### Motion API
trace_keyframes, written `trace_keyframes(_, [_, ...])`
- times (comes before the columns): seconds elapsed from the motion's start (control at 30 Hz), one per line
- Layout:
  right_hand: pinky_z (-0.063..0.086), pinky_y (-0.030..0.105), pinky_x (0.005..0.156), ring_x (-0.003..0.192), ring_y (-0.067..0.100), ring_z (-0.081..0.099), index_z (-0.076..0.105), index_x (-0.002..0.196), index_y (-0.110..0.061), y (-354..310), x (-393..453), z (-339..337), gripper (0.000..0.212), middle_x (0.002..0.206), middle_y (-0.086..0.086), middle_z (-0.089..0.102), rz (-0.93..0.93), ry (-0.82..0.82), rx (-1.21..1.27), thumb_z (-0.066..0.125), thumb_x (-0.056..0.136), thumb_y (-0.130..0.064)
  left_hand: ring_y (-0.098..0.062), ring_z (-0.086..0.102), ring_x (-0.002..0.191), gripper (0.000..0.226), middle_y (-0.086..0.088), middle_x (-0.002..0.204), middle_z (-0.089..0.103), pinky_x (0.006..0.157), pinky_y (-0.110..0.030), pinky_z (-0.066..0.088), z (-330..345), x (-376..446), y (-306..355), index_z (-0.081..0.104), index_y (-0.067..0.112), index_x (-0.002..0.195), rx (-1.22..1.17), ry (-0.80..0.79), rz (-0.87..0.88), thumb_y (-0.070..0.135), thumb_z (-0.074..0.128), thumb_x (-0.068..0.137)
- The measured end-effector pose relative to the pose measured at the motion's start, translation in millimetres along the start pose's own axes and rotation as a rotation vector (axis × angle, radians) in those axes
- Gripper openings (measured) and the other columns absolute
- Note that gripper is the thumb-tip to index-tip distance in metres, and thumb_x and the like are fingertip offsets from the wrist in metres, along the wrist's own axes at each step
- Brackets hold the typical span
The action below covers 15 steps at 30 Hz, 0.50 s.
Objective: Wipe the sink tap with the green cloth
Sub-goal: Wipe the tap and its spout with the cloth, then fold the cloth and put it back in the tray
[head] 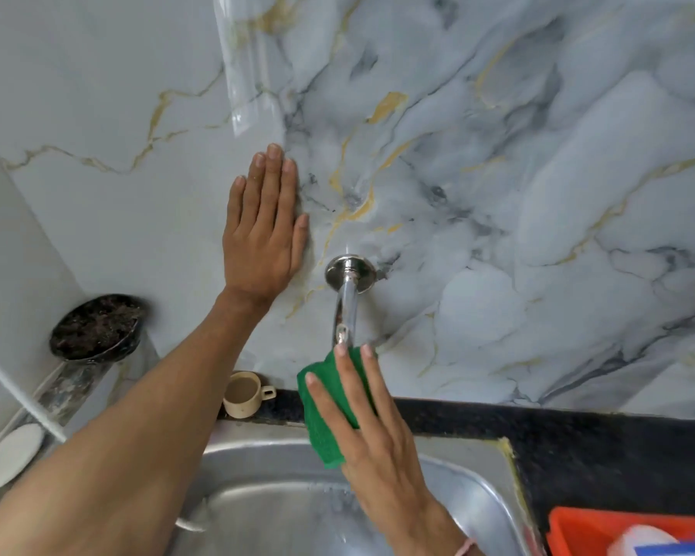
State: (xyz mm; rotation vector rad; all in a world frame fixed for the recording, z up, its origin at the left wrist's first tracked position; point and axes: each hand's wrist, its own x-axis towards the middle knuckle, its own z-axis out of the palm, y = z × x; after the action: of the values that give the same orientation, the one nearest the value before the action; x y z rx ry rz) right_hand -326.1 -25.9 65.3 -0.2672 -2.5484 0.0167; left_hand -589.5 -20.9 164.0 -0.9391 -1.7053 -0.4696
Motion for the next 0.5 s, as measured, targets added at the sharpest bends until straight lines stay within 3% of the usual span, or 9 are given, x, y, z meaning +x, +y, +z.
trace_keyframes(0.1, [0.049,0.041,0.113,0.155,0.035,0.026,0.05,0.149,-0.018,4,-44,-12,0.092,0.168,0.01,0.03,0.1,-0.241,0.171,0.088,0.066,-0.007,-0.029,0.018,0.162,0.06,-0.019,0.172,0.019,0.132,-0.046,0.029,-44,-3,15,0.021,0.002,0.164,-0.098,-0.212,-0.083,0.029,0.033,0.112])
trace_keyframes(0.17, [0.045,0.03,0.115,0.148,0.027,0.043,0.064,0.136,-0.018,8,-72,-29,0.069,0.16,0.009,0.046,0.467,-0.235,0.598,0.077,0.073,0.004,-0.031,0.031,0.157,0.057,-0.02,0.169,0.028,0.128,-0.045,0.035,-81,-16,32,0.032,0.001,0.16,-0.266,-0.323,-0.199,0.029,0.039,0.111])
trace_keyframes(0.2, [0.049,0.029,0.108,0.136,0.029,0.057,0.072,0.124,-0.018,9,-85,-40,0.055,0.147,0.014,0.061,0.721,-0.196,0.829,0.07,0.074,0.007,-0.034,0.041,0.149,0.053,-0.021,0.163,0.039,0.123,-0.046,0.041,-101,-29,44,0.041,0.0,0.155,-0.365,-0.359,-0.274,0.028,0.043,0.11])
trace_keyframes(0.27, [0.058,0.039,0.089,0.107,0.041,0.073,0.079,0.1,-0.013,20,-112,-64,0.034,0.111,0.023,0.078,1.147,-0.12,1.27,0.063,0.074,0.003,-0.034,0.06,0.124,0.04,-0.018,0.136,0.061,0.105,-0.047,0.053,-144,-63,77,0.056,0.004,0.139,-0.561,-0.41,-0.406,0.028,0.048,0.109])
trace_keyframes(0.33, [0.064,0.048,0.078,0.088,0.04,0.079,0.082,0.094,-0.006,36,-142,-86,0.032,0.093,0.022,0.082,1.402,-0.13,1.612,0.061,0.07,-0.002,-0.018,0.068,0.097,0.033,-0.008,0.111,0.07,0.087,-0.031,0.058,-189,-100,118,0.064,0.009,0.123,-0.772,-0.514,-0.528,0.034,0.049,0.108])
trace_keyframes(0.4, [0.065,0.05,0.077,0.081,0.037,0.08,0.083,0.096,-0.007,49,-170,-108,0.04,0.093,0.022,0.082,1.499,-0.152,1.711,0.064,0.061,-0.012,0.001,0.068,0.089,0.035,0.001,0.105,0.073,0.08,-0.013,0.054,-224,-133,166,0.068,0.012,0.119,-0.984,-0.723,-0.685,0.039,0.051,0.108])
trace_keyframes(0.43, [0.064,0.051,0.081,0.081,0.036,0.08,0.083,0.095,-0.007,57,-183,-117,0.042,0.094,0.022,0.082,1.507,-0.18,1.703,0.064,0.059,-0.016,0.0,0.07,0.094,0.035,0.001,0.106,0.075,0.084,-0.017,0.055,-239,-149,191,0.069,0.012,0.119,-1.082,-0.858,-0.788,0.04,0.053,0.106])
trace_keyframes(0.5, [0.064,0.048,0.081,0.079,0.035,0.08,0.084,0.089,-0.008,72,-209,-130,0.039,0.091,0.021,0.082,1.509,-0.22,1.685,0.06,0.06,-0.018,-0.017,0.073,0.108,0.035,-0.006,0.114,0.077,0.093,-0.03,0.061,-263,-172,239,0.07,0.009,0.121,-1.286,-1.113,-1.025,0.036,0.055,0.104])
